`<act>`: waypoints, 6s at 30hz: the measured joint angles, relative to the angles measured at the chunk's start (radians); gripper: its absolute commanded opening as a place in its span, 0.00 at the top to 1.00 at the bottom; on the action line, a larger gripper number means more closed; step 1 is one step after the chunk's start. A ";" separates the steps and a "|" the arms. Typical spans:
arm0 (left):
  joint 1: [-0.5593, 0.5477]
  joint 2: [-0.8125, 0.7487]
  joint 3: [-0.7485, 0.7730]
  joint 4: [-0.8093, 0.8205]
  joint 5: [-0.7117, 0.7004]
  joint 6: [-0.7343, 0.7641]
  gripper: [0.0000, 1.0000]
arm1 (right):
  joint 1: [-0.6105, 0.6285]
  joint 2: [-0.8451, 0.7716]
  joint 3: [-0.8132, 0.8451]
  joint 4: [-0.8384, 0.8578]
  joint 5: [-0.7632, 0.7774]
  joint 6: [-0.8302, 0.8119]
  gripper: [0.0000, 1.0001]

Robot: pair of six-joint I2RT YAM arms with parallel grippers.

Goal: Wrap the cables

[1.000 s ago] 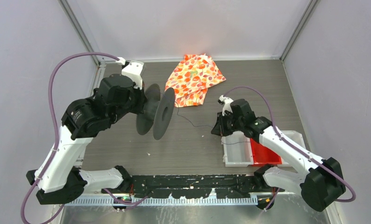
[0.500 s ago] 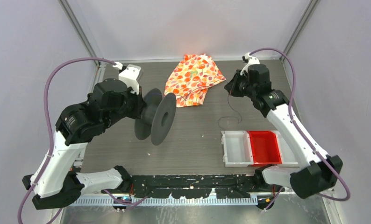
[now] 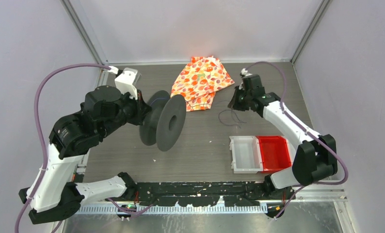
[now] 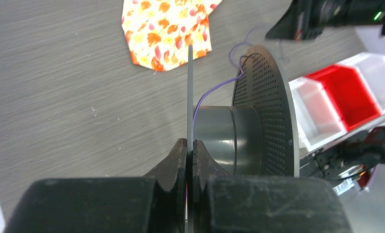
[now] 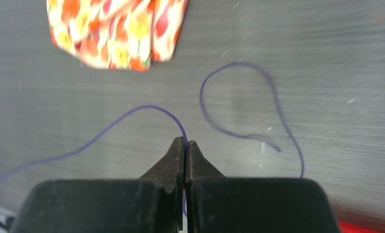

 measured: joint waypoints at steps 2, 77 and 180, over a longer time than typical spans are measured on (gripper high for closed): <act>0.000 -0.011 -0.014 0.037 -0.002 -0.018 1.00 | 0.068 -0.001 -0.029 -0.002 0.000 -0.006 0.99; 0.023 -0.028 -0.366 0.489 0.057 0.040 1.00 | 0.335 -0.119 0.066 -0.023 -0.111 -0.065 0.28; 0.023 0.119 0.248 0.233 -0.010 -0.084 1.00 | 0.541 -0.115 -0.815 1.510 0.335 -0.109 0.25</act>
